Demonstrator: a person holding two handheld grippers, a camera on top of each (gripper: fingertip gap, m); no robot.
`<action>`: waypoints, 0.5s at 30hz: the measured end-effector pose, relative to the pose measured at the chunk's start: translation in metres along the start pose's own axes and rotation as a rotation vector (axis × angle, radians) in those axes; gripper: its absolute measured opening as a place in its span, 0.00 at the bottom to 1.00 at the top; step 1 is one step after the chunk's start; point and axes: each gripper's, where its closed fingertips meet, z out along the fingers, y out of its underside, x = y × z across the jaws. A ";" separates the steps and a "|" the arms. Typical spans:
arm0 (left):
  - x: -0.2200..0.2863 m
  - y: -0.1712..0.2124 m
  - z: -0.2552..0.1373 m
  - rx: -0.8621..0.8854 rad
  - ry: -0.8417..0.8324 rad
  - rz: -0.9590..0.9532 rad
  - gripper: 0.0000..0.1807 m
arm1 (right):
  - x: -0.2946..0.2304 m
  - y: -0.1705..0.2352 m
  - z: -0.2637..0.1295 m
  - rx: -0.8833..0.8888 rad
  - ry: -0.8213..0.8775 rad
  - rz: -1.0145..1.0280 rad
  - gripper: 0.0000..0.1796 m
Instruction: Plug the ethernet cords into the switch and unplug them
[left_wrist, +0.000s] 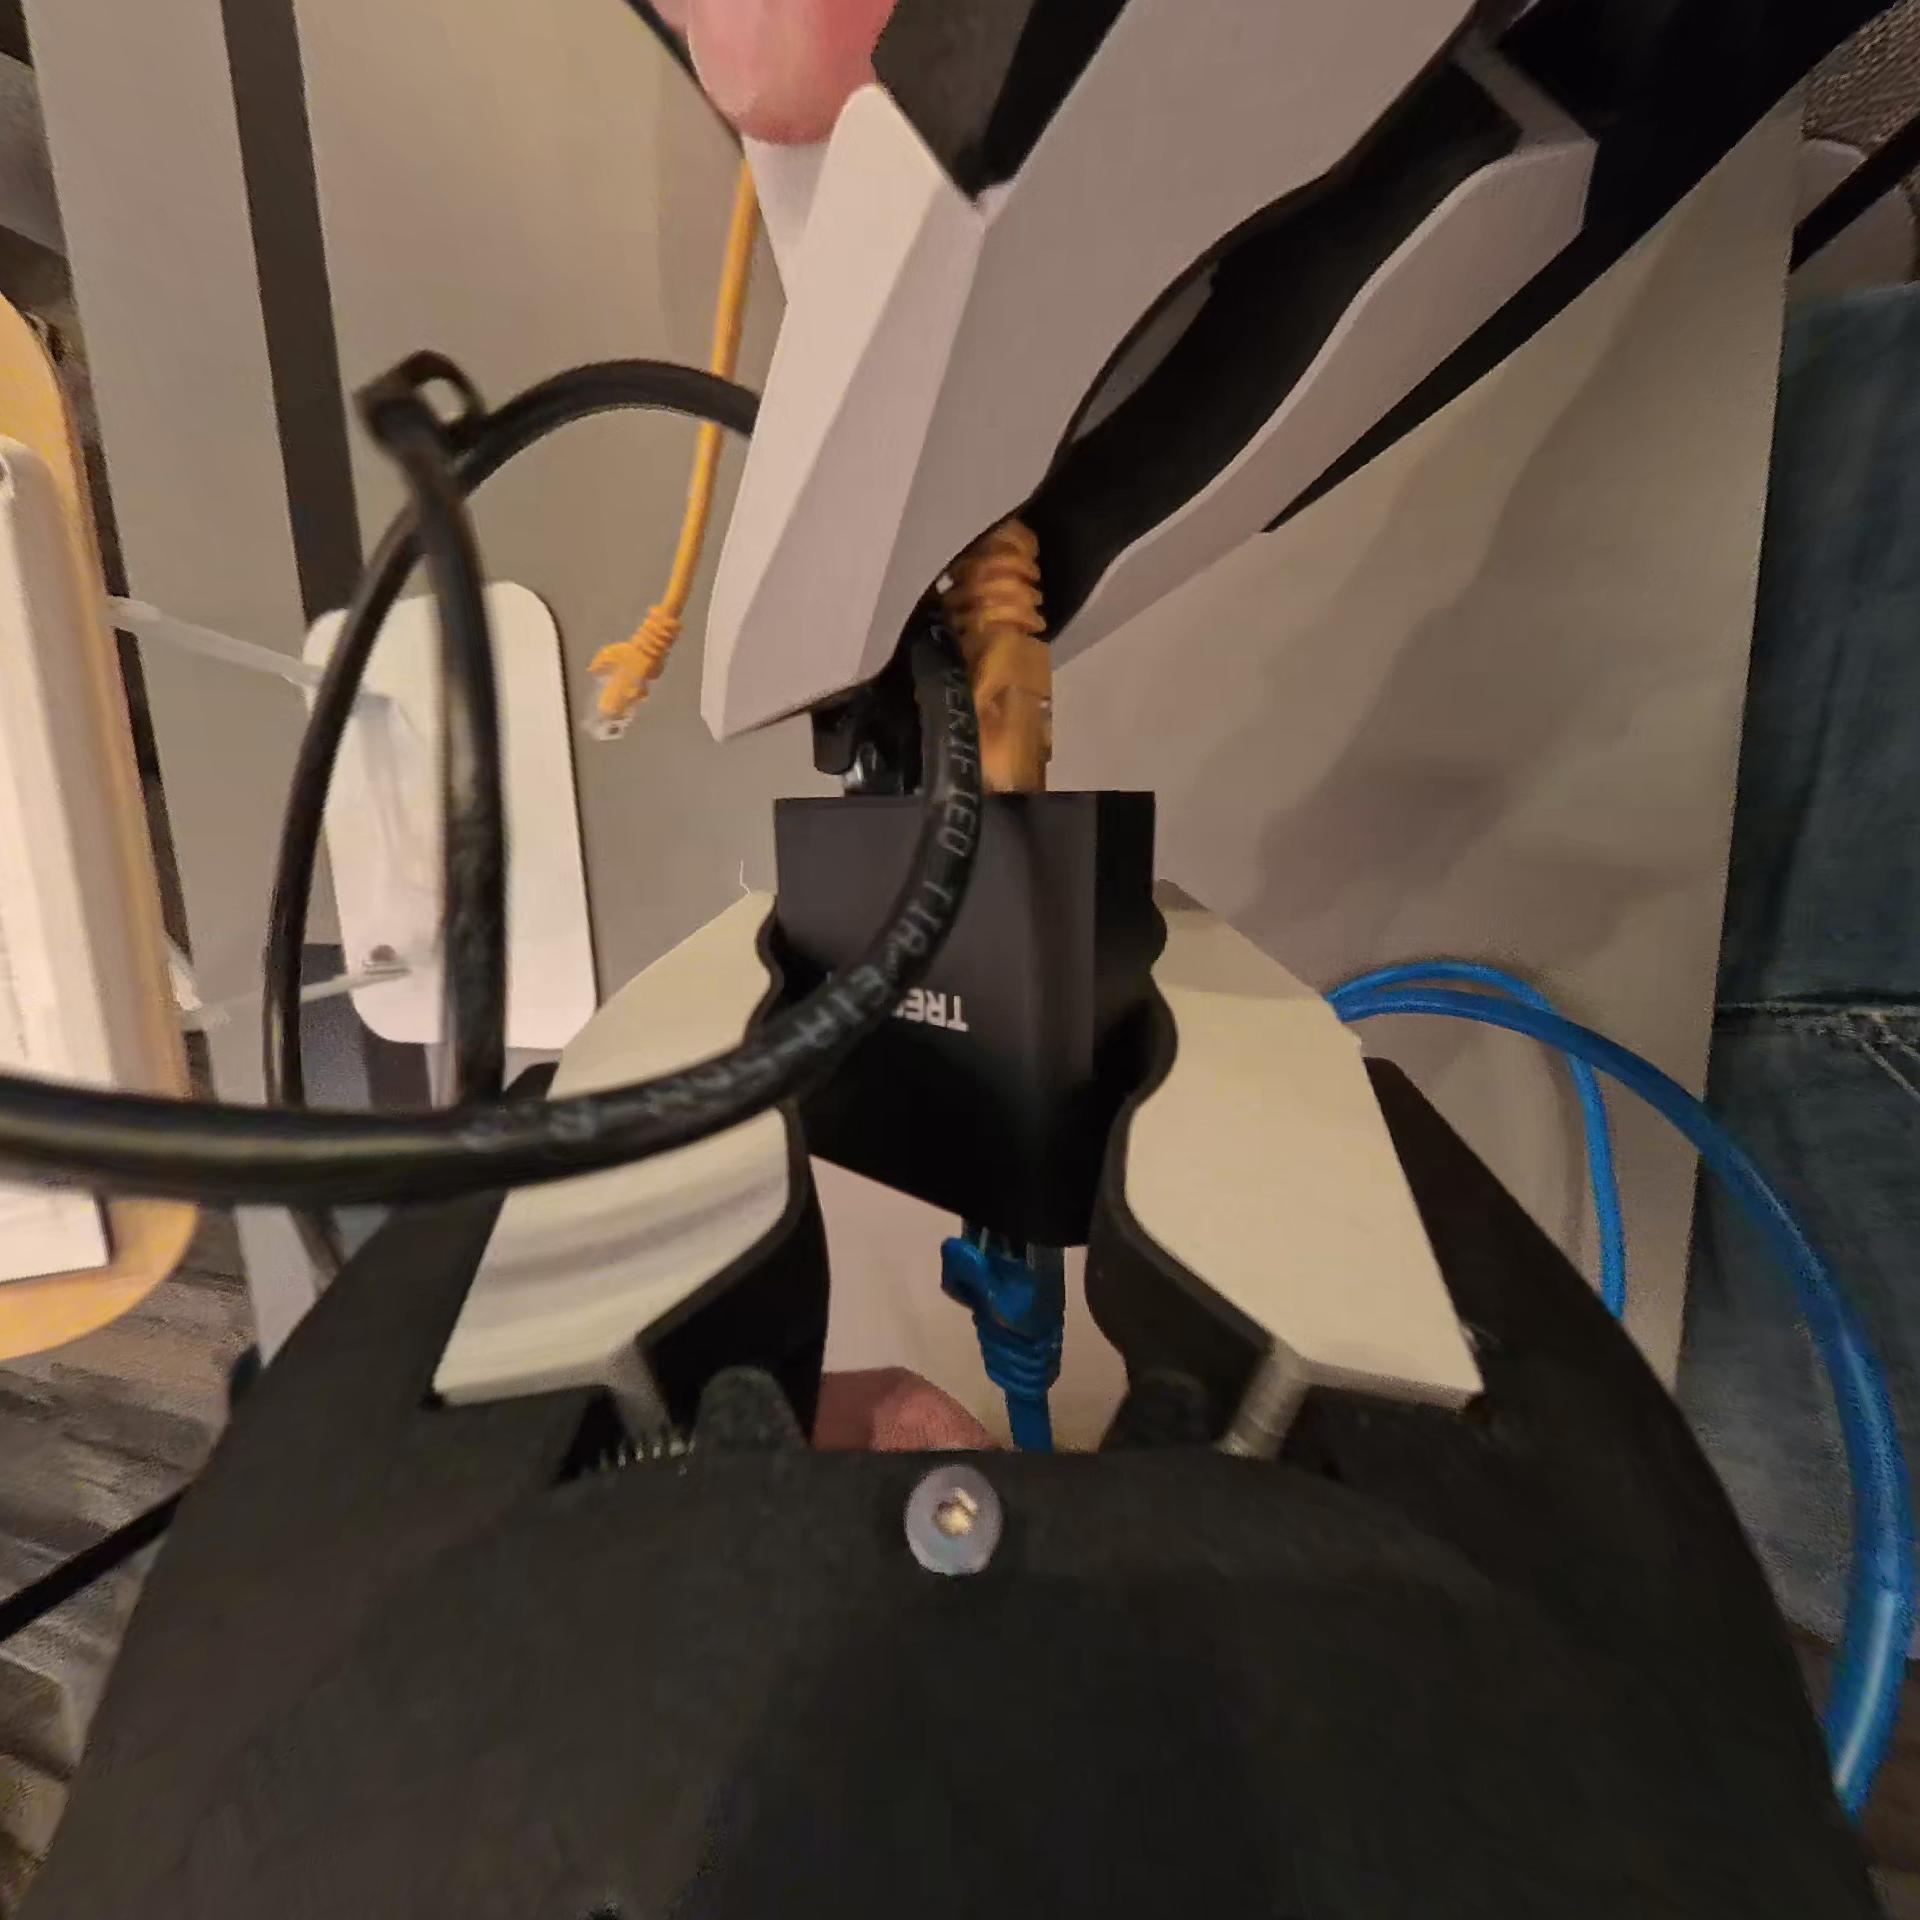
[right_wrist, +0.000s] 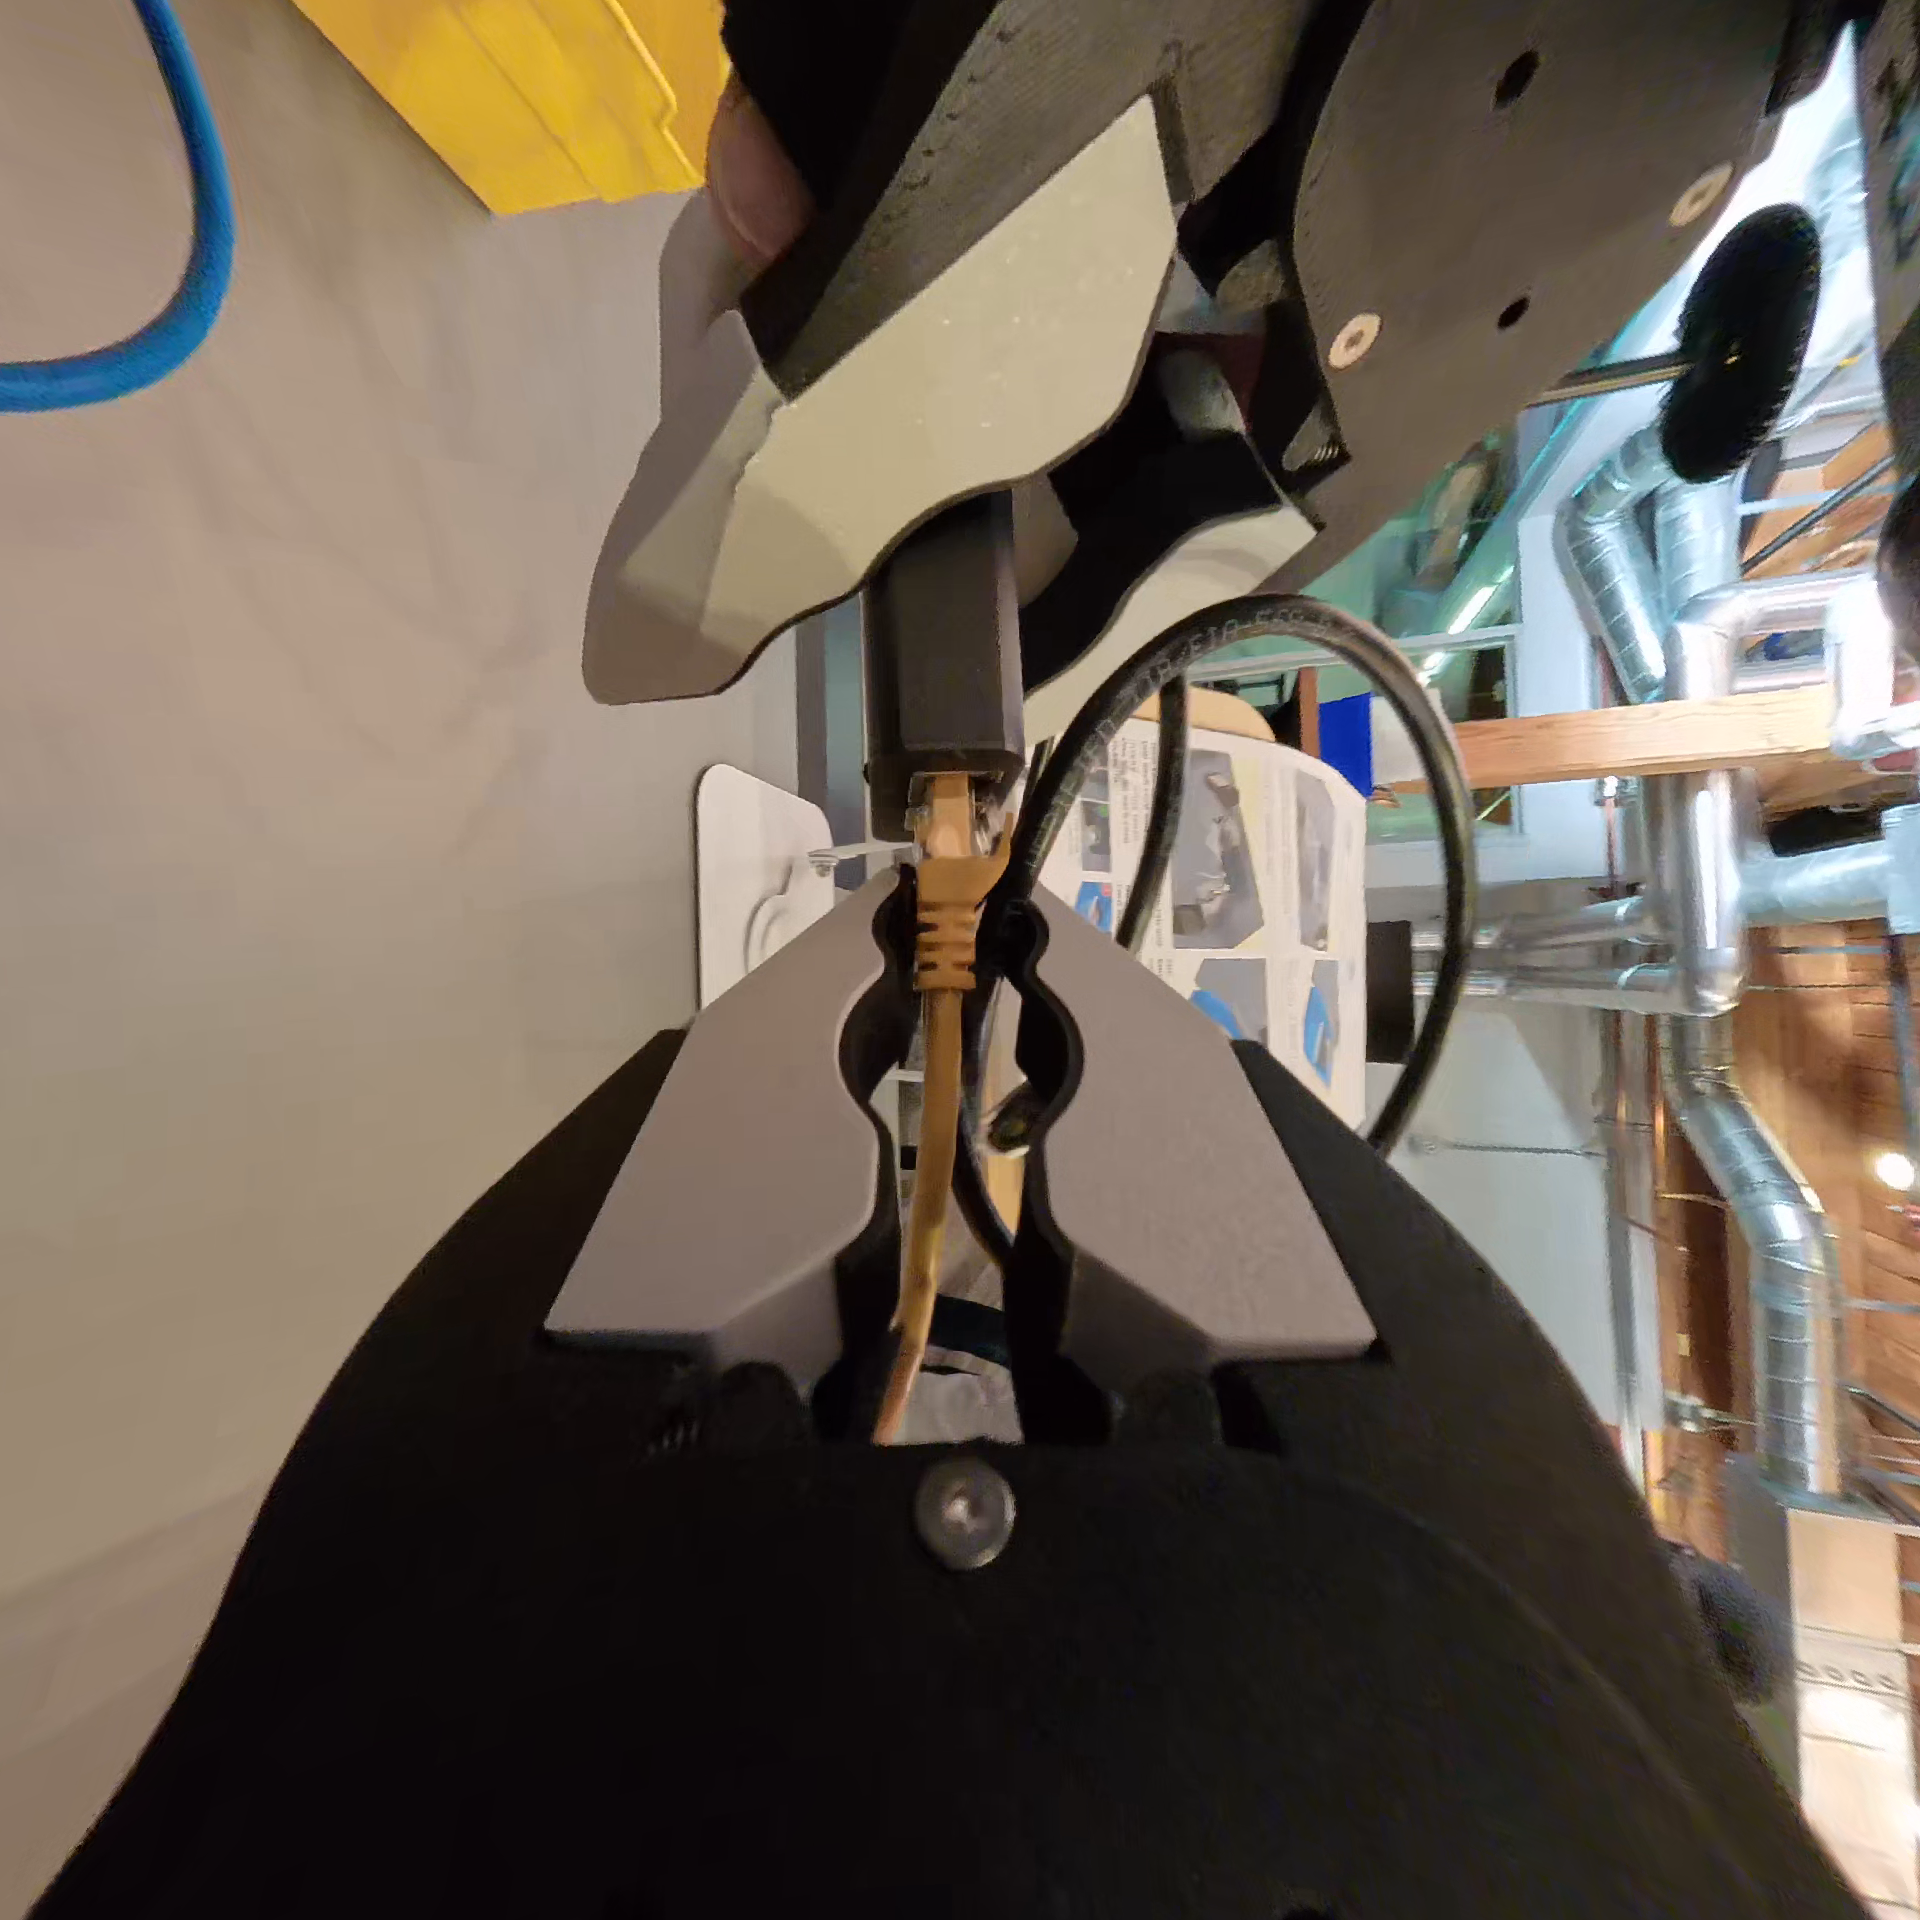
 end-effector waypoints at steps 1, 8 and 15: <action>0.000 0.000 0.001 -0.001 0.006 -0.019 0.33 | -0.001 0.002 0.001 -0.002 -0.008 0.010 0.08; -0.008 0.015 0.004 -0.063 -0.051 -0.032 0.33 | 0.001 0.008 -0.011 0.007 -0.014 0.003 0.17; -0.018 0.020 -0.002 -0.107 -0.141 -0.008 0.33 | -0.007 -0.014 -0.029 0.088 -0.129 0.026 0.13</action>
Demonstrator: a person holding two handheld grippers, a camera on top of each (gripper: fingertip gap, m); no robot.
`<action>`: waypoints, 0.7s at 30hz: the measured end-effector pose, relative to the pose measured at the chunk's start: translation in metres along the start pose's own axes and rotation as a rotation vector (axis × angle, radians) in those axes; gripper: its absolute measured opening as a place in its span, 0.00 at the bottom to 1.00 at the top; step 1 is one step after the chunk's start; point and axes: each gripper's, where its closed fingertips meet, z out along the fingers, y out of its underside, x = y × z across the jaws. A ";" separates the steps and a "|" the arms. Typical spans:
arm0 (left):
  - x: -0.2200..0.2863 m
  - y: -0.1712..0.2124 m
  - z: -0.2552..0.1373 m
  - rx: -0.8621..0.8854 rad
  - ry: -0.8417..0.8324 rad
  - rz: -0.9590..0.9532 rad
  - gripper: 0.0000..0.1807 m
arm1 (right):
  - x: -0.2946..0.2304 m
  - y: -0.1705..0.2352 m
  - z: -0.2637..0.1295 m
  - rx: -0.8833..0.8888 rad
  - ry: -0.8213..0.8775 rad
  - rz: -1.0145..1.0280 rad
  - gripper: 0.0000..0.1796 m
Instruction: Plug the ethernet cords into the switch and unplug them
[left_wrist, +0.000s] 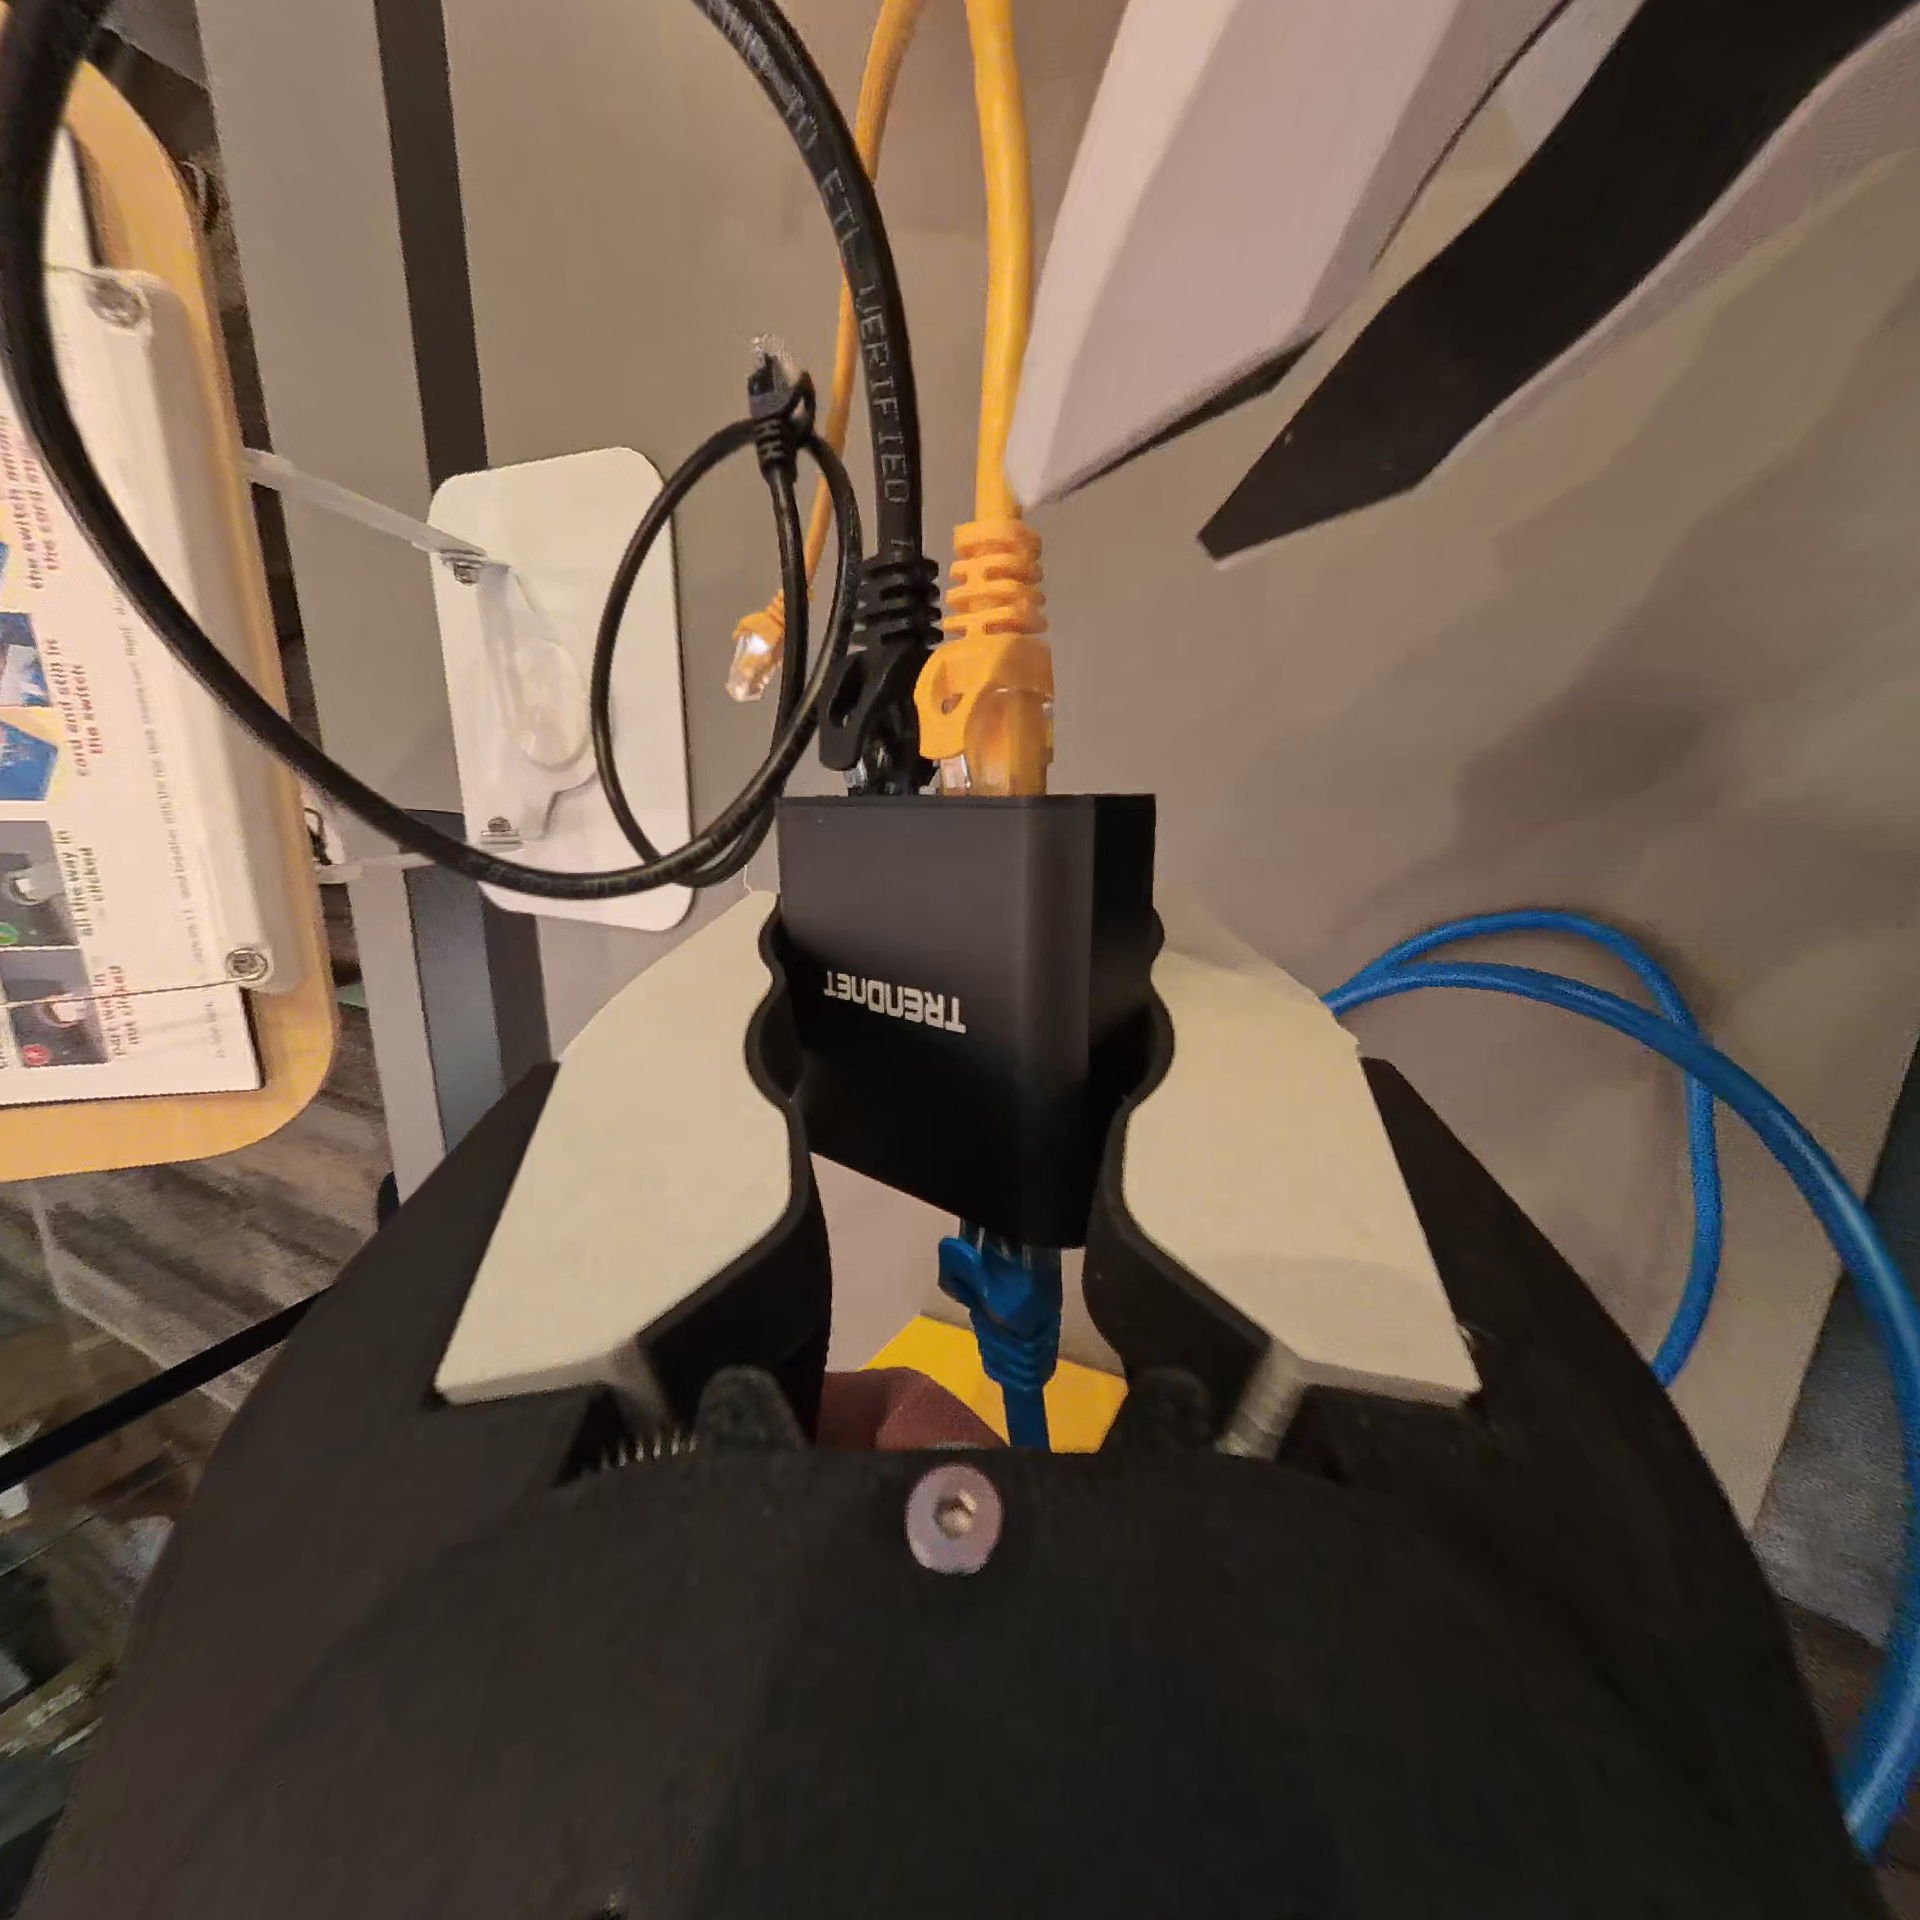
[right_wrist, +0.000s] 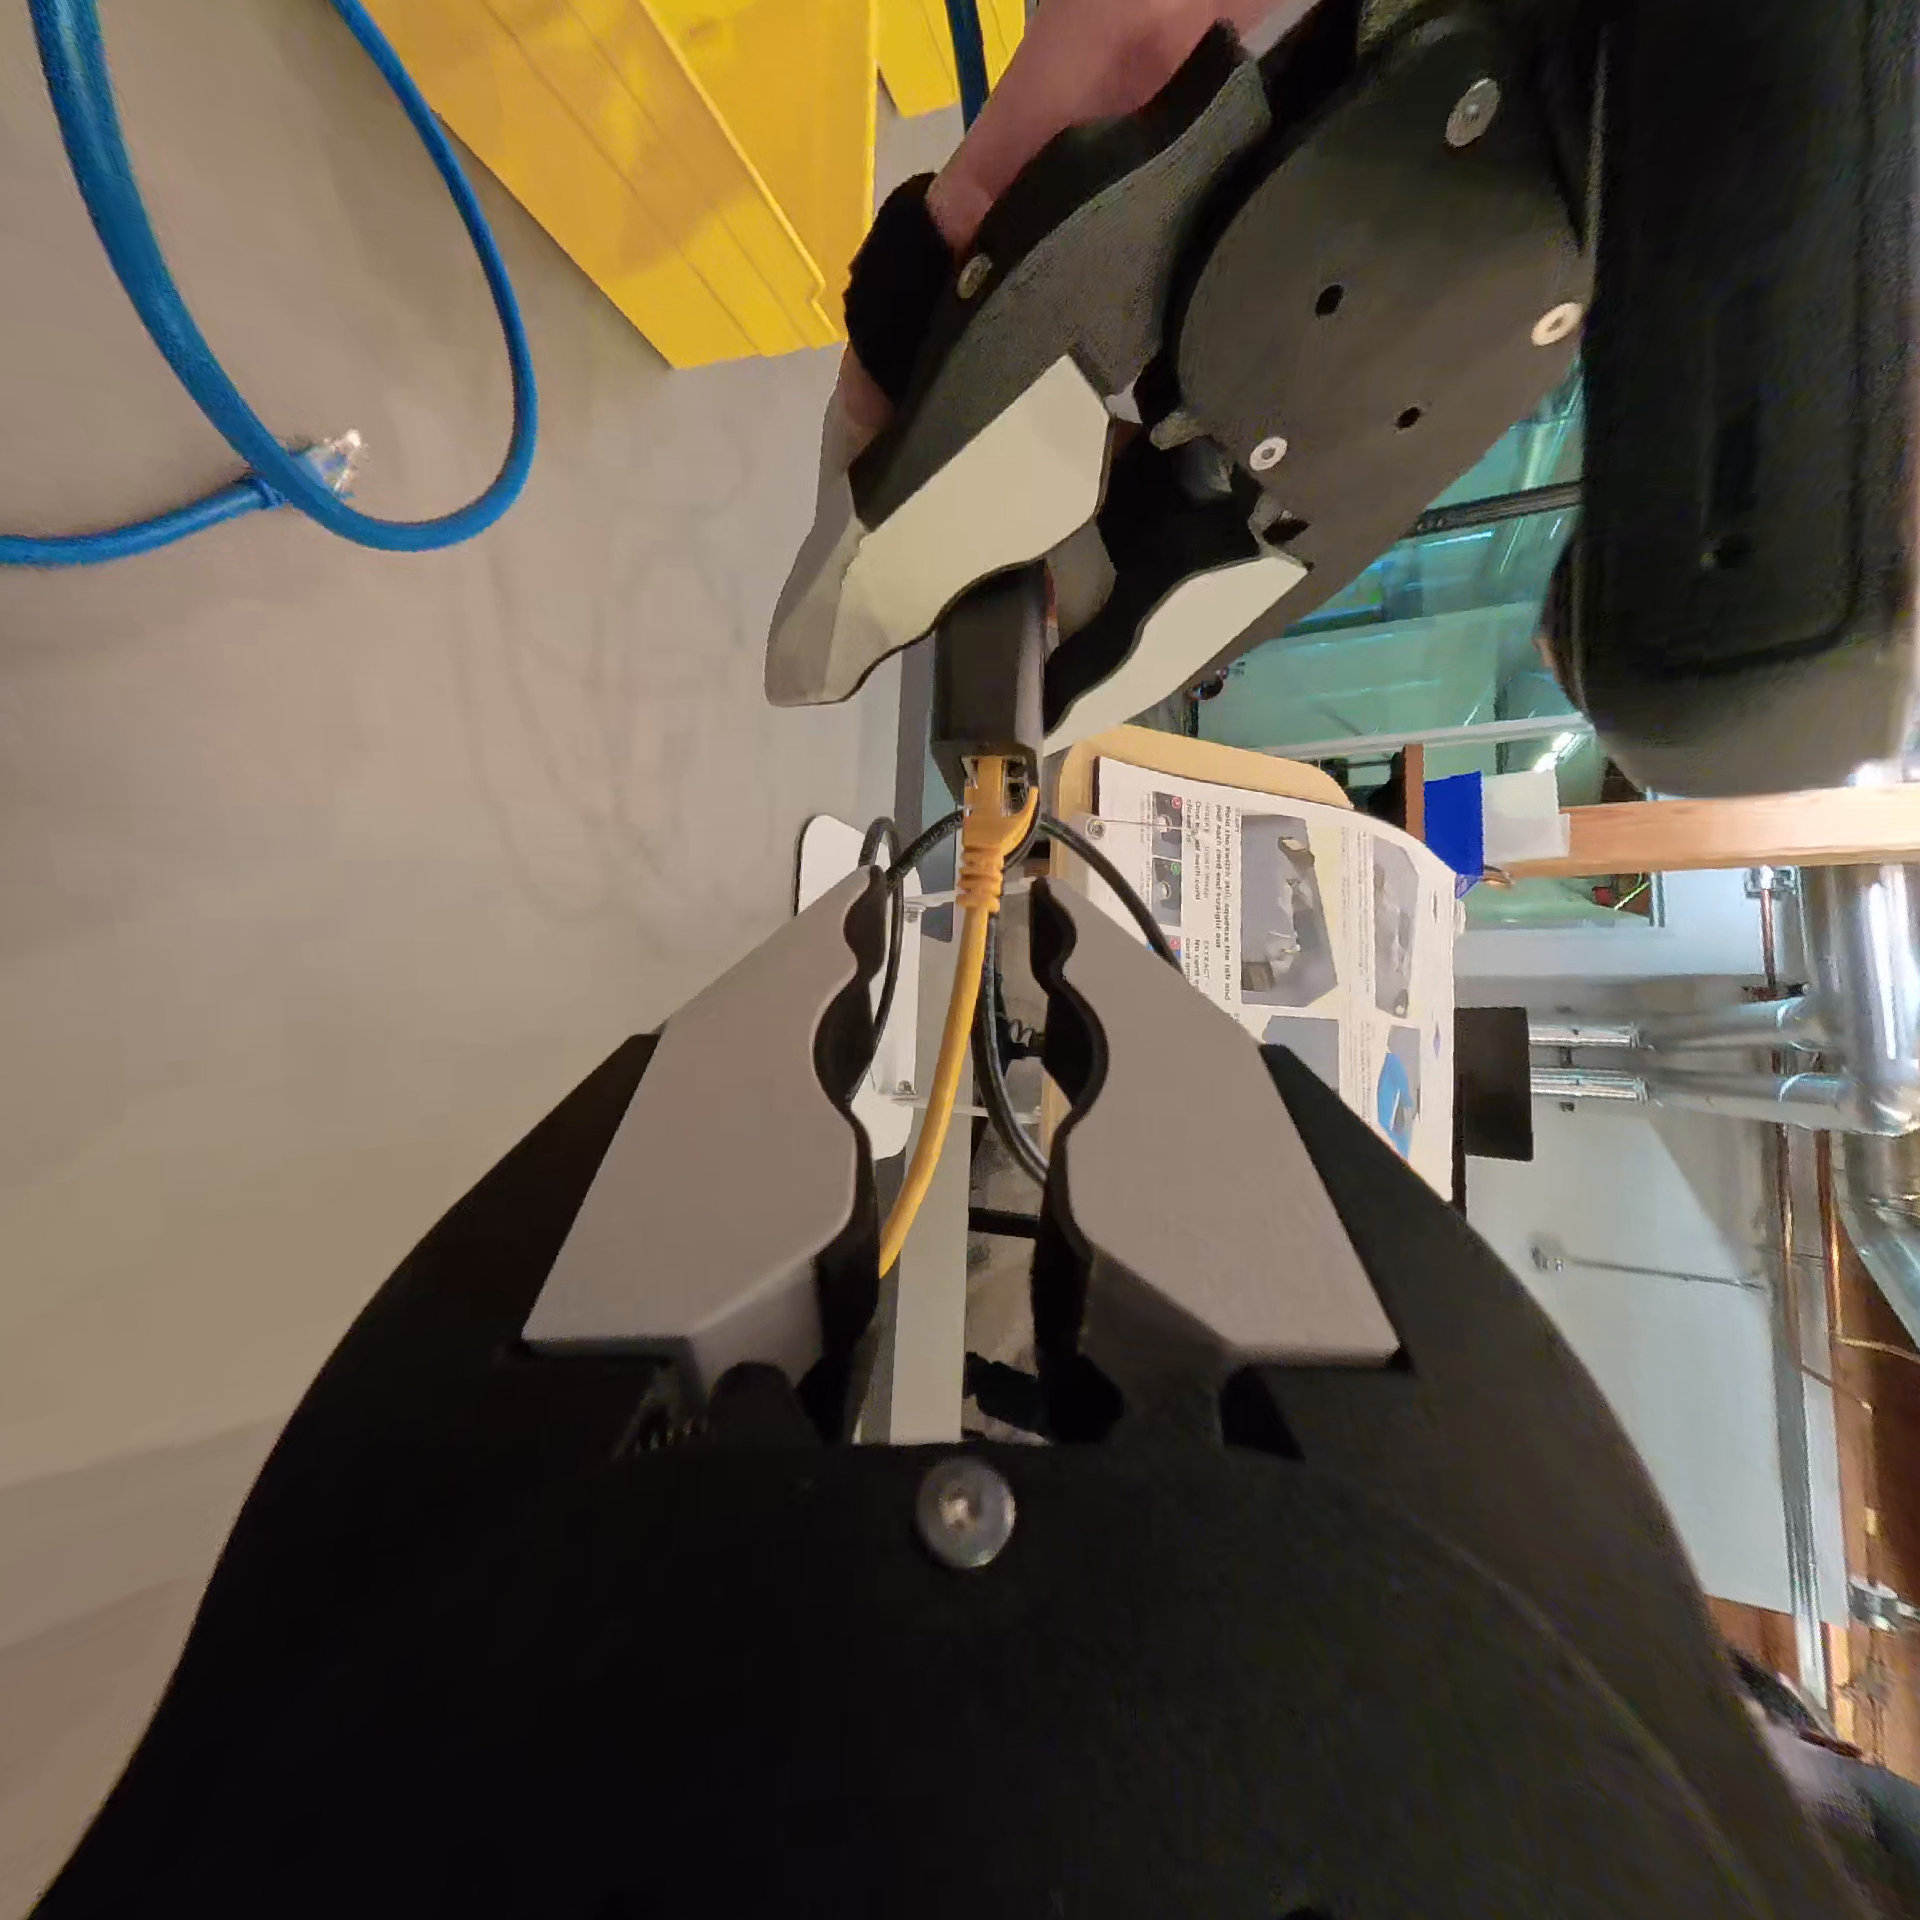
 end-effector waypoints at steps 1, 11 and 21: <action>-0.001 -0.002 -0.001 -0.003 -0.013 0.000 0.33 | 0.001 -0.001 0.002 -0.009 -0.002 -0.009 0.14; 0.007 -0.012 -0.010 0.017 0.014 -0.042 0.33 | 0.014 -0.006 0.015 -0.038 0.055 -0.121 0.06; 0.013 -0.011 -0.004 -0.004 0.049 -0.051 0.33 | 0.005 -0.003 0.016 -0.038 -0.015 -0.170 0.05</action>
